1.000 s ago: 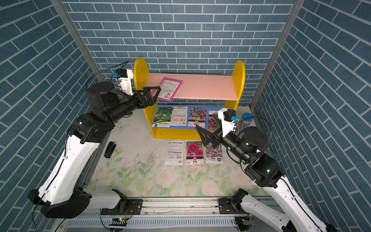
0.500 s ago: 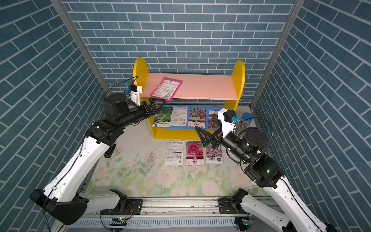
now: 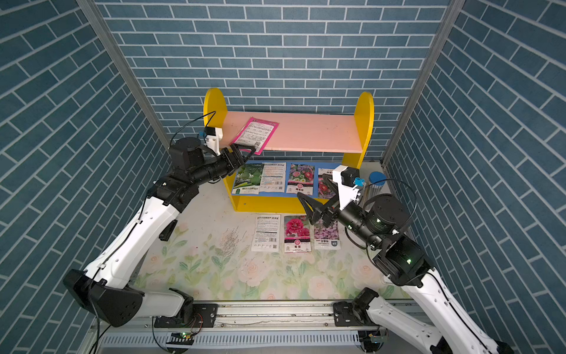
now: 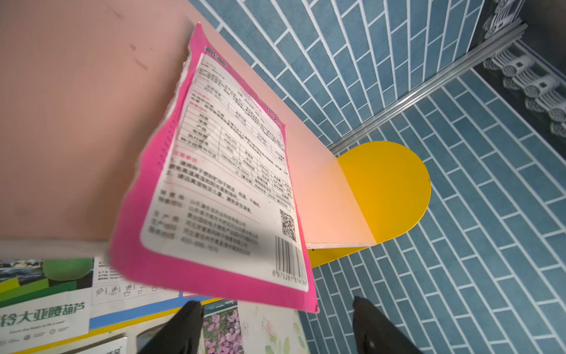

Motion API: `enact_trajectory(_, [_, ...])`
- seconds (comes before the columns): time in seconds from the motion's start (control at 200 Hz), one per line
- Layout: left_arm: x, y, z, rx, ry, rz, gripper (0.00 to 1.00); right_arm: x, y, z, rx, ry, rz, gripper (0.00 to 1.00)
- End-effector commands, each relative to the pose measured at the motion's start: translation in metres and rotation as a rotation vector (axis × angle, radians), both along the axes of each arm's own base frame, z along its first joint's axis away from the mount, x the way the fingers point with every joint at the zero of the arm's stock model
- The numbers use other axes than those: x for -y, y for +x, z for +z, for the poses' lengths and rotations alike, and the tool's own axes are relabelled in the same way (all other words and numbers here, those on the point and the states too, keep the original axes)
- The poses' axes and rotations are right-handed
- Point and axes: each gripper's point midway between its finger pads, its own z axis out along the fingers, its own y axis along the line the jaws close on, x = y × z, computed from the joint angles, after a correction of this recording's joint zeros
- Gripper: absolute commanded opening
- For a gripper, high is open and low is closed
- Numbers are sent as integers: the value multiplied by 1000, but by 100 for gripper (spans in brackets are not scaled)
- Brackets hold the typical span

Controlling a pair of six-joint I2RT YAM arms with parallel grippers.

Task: Take the seed bag off the shelf
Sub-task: Pick up the seed packet from the shelf.

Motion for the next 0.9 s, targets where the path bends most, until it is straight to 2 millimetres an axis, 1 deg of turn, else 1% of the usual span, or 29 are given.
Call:
enact_trajectory(0.0, [-2, 4, 24, 61, -42, -4, 75, 1, -2, 8, 4, 36, 3, 98])
enact_trajectory(0.11, [-4, 9, 26, 64, -51, 3, 70, 2, -2, 8, 6, 34, -2, 98])
enact_trajectory(0.305, [-3, 19, 22, 53, -52, 1, 62, 1, -1, 8, 3, 30, -1, 98])
enact_trajectory(0.455, [-3, 23, 21, 51, -58, -1, 51, 0, 0, 8, 1, 27, -2, 98])
enact_trajectory(0.59, [-4, 26, 16, 43, -54, 1, 34, 0, 0, 6, -3, 26, -2, 98])
enact_trajectory(0.69, [-3, 24, 18, 71, -46, -18, 20, -3, 0, 4, -10, 34, 10, 98])
enact_trajectory(0.815, [-4, 21, 20, 109, -27, -26, 7, -8, 3, -2, -28, 66, 29, 98])
enact_trajectory(0.895, [-2, 13, 25, 148, -28, -52, 1, -13, 4, -8, -42, 97, 43, 97])
